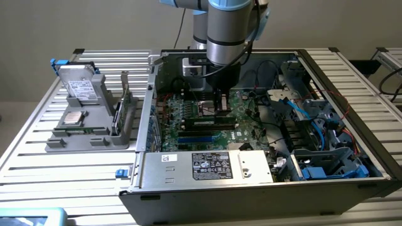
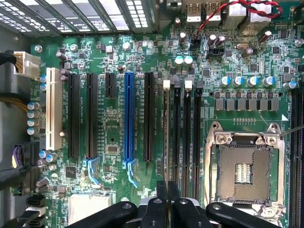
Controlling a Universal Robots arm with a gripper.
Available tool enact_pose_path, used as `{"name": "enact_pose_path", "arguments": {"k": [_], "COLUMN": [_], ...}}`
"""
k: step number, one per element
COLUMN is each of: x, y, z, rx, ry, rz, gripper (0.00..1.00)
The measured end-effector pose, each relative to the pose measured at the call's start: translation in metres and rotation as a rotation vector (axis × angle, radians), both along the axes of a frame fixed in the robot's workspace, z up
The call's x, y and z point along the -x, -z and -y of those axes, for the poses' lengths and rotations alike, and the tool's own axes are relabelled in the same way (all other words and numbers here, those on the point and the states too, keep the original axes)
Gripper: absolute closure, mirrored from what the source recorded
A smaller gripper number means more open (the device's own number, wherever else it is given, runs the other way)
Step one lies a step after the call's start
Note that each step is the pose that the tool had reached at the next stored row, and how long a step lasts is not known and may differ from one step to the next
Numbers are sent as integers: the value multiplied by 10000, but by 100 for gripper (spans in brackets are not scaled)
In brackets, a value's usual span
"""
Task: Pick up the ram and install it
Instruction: 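Insert the ram into the slot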
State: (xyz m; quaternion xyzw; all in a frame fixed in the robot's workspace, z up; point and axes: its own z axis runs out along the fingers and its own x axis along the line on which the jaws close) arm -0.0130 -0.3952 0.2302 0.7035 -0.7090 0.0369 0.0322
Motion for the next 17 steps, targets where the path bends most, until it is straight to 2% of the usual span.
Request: {"name": "enact_pose_path", "arguments": {"k": [17], "x": [18], "y": [7], "z": [1], "rx": [-1], "ry": [68], "rz": [36], "gripper": [87]}}
